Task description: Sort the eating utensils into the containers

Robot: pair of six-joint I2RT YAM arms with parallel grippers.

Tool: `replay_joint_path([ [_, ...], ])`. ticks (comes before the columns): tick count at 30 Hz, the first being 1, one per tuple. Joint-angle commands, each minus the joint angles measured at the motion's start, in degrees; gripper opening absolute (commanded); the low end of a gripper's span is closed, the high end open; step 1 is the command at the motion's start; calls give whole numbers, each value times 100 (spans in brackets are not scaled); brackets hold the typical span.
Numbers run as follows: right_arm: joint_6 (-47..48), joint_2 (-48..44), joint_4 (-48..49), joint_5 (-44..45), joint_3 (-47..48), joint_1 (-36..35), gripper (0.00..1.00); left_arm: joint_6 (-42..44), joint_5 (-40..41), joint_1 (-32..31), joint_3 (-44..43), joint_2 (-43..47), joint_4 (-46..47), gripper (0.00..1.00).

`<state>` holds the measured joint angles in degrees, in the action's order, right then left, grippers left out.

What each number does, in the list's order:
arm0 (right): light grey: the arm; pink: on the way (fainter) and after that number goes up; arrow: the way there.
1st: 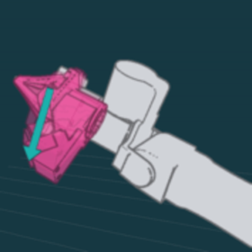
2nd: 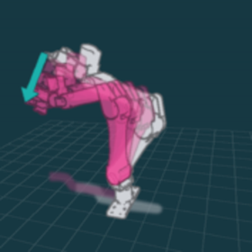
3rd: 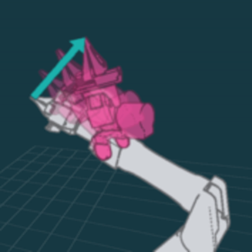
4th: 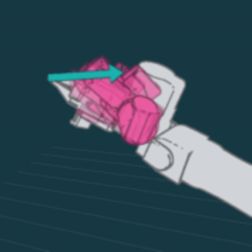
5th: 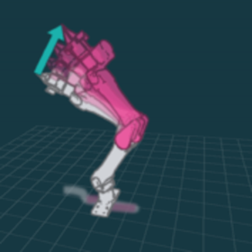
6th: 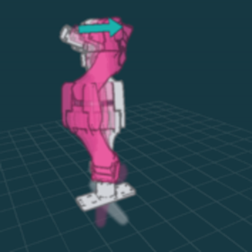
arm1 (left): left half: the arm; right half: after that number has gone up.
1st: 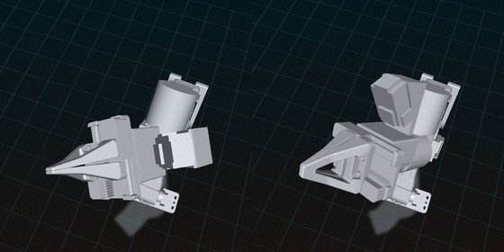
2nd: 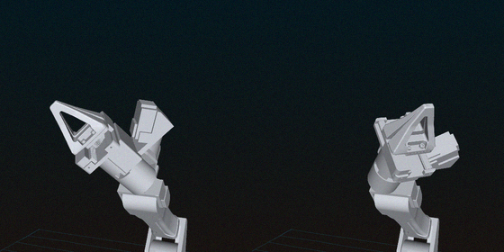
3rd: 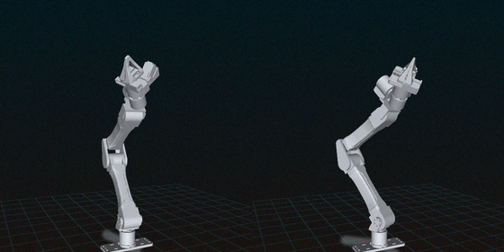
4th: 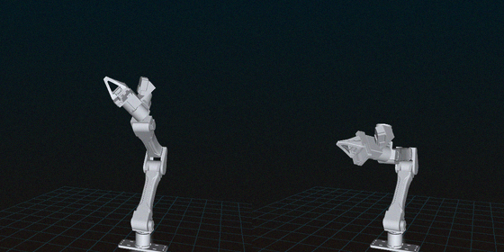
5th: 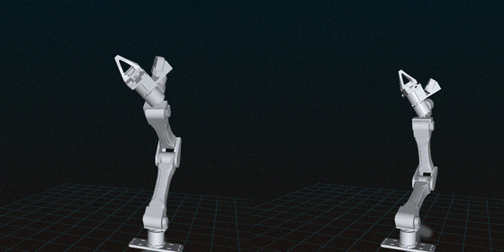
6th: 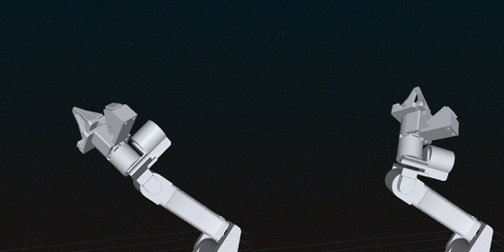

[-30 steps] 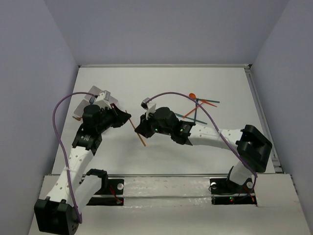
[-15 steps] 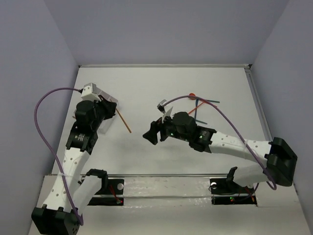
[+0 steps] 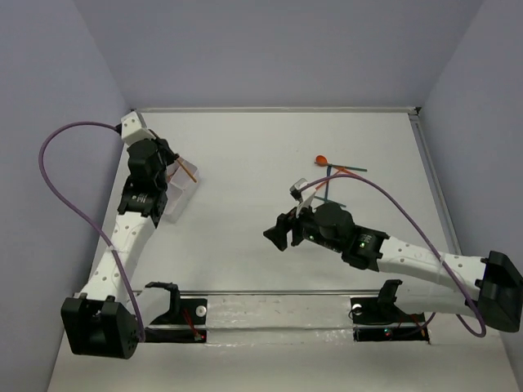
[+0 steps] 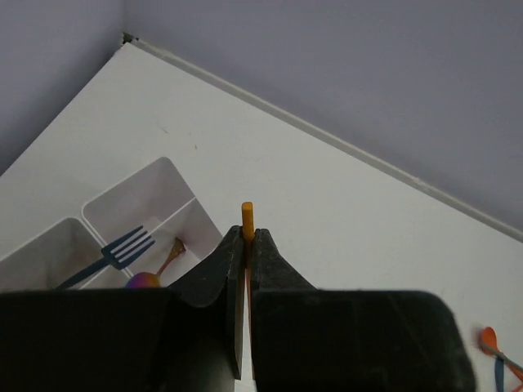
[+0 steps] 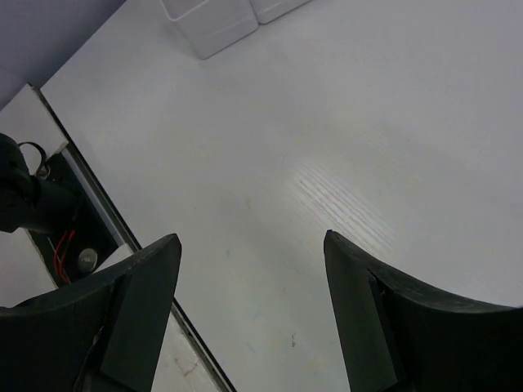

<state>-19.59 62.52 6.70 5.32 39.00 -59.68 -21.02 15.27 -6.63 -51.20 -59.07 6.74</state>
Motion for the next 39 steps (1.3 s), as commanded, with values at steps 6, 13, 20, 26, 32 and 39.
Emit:
replay_joint_path([
  [6, 131, -232, 200, 171, -174, 0, 76, 712, 1135, 22, -434, -1131, 1470, 6],
  [13, 149, -258, 279, 162, -235, 0, 76, 1064, 1303, 22, -470, -1695, 2067, 6],
  [20, 140, -65, 367, 241, -227, 0, 75, 1266, 1233, 22, -531, -2196, 2296, 6],
  [26, 105, 172, 367, 434, -191, 53, 75, 1372, 1259, -128, -382, -2557, 2507, 8],
  [32, 61, 173, 332, 479, -209, 158, 74, 1451, 1347, -373, -426, -2610, 2490, 37],
  [39, -44, 252, 306, 522, -262, 421, 74, 1381, 1444, -435, -592, -2487, 2236, 75],
])
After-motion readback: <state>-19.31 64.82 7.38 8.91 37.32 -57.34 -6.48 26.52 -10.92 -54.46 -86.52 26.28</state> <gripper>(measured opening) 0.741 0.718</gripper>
